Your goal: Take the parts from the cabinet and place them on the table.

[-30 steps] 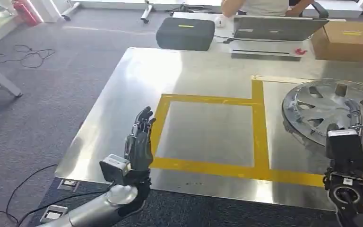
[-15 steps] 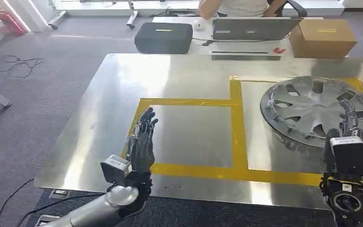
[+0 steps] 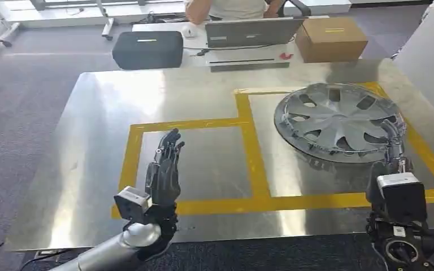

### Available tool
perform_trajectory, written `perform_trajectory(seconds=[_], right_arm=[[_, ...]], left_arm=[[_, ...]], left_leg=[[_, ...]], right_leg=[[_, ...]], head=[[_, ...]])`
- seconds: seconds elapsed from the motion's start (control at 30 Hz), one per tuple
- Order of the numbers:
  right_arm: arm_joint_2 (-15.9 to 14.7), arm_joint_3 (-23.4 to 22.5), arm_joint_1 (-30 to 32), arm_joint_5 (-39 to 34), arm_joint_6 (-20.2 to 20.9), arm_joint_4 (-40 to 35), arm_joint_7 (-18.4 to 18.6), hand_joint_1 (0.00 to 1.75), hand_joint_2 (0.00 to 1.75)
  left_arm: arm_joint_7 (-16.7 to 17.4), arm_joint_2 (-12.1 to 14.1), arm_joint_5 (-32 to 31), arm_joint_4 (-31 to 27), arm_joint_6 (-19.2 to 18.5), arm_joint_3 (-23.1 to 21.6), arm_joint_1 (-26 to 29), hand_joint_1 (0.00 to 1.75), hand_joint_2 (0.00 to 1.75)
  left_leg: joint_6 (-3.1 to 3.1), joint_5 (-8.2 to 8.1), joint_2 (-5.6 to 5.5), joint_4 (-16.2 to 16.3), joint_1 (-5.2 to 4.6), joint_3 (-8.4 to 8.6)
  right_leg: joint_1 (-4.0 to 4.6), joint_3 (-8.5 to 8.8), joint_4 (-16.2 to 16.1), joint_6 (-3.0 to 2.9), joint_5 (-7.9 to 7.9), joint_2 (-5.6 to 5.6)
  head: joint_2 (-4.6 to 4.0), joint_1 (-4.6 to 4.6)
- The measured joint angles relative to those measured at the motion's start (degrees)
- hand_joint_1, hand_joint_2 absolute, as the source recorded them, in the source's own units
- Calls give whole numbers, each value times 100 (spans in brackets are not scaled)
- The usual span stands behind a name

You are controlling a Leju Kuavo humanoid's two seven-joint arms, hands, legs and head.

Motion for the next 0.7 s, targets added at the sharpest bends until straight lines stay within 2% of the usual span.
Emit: perform_trajectory(seconds=[0.03,0.07,0.1,0.13,0.17,0.2,0.23,0.27,0.3,0.33,0.37,0.4,0.43,0.47,0.53,0.57,0.6,0.63,0.67,0.7], right_arm=[[0,11,29,0,-2,-42,-2,0,0],[0,15,55,0,-4,-79,-11,0,0],[0,28,42,0,-4,-98,-18,0,0],[4,50,50,0,-4,-129,-26,0,0],[4,74,77,2,-4,-151,-37,0,0],[4,79,113,15,-11,-170,-46,0,0],[4,83,147,50,-26,-190,-61,0,0],[4,96,168,87,-35,-210,-76,0,0],[4,107,181,125,-46,-245,-90,0,0],[4,120,185,161,-61,-293,-101,0,0],[4,129,185,201,-76,-332,-114,0,0],[4,140,180,234,-92,-358,-129,0,0],[4,151,192,254,-103,-396,-136,0,0],[4,157,218,273,-118,-422,-140,0,0],[4,175,265,315,-129,-485,-146,0,0],[4,181,281,383,-151,-538,-160,0,0],[4,181,277,444,-186,-581,-168,0,0],[7,188,281,487,-199,-620,-173,0,0],[9,208,289,507,-208,-649,-170,0,0],[9,234,308,520,-210,-671,-170,0,0]], left_arm=[[0,-15,-4,0,-2,0,-5,0,0],[2,-22,-7,0,-4,0,-14,0,0],[0,-39,-18,-2,-9,0,-17,0,0],[4,-42,-18,-2,-15,0,-17,0,0],[4,-42,-18,-2,-17,0,-9,0,0],[4,-42,-17,-2,-17,0,-7,0,0],[7,-42,-18,-2,-17,0,-6,0,0],[9,-42,-18,-2,-15,0,-3,0,0],[18,-44,-18,-2,-13,0,-5,0,0],[26,-46,-20,-2,-7,0,-5,0,0],[26,-50,-22,-2,-2,0,-6,0,0],[30,-50,-22,-2,2,0,-8,0,0],[42,-50,-24,-2,9,0,-10,0,0],[44,-50,-26,-2,11,0,-11,0,0],[46,-52,-35,-4,29,0,-16,0,0],[55,-52,-37,-15,53,0,-23,0,0],[59,-52,-42,-28,61,0,-23,0,0],[61,-50,-44,-31,70,0,-20,0,0],[63,-48,-42,-31,87,0,-12,0,0],[66,-44,-42,-31,105,0,-7,0,0]], left_leg=[[18,27,85,-76,56,38],[31,35,154,-115,65,84],[58,21,198,-124,65,111],[84,5,275,-122,61,127],[94,-3,336,-121,59,137],[98,-13,397,-119,59,137],[92,-23,453,-117,59,144],[81,-37,510,-116,60,160],[62,-59,572,-109,61,182],[44,-85,629,-99,61,213],[15,-118,683,-83,56,242],[-31,-151,718,-49,-7,240],[-50,-148,763,-37,-18,229],[-63,-144,827,-35,-21,232],[-107,-168,966,-39,-24,257],[-156,-267,770,55,22,241],[-181,-443,530,311,32,127],[-200,-689,402,778,51,-91],[-217,-907,350,1301,55,-347],[-228,-1036,332,1716,62,-567]], right_leg=[[41,-29,3,29,-13,22],[35,-62,113,41,-92,-228],[41,-192,426,77,-303,-450],[32,-403,909,107,-547,-538],[21,-635,1403,133,-751,-570],[14,-812,1766,156,-863,-582],[1,-869,1875,164,-841,-591],[-6,-783,1689,174,-682,-609],[-8,-560,1265,178,-438,-645],[-6,-268,707,173,-171,-731],[5,-11,219,160,16,-918],[96,76,22,137,-73,-1141],[64,103,21,42,-53,-1061],[71,74,21,17,-45,-987],[71,70,-3,-47,-11,-843],[37,89,-27,-78,8,-795],[24,82,-32,-104,20,-741],[16,70,-32,-125,27,-683],[16,62,-33,-136,31,-617],[17,55,-32,-139,33,-548]], head=[[0,0],[0,15],[0,105],[0,116],[0,122],[0,127],[0,138],[0,140],[0,142],[0,142],[0,144],[0,174],[0,164],[0,127],[0,131],[0,125],[0,109],[0,77],[0,48],[0,26]])
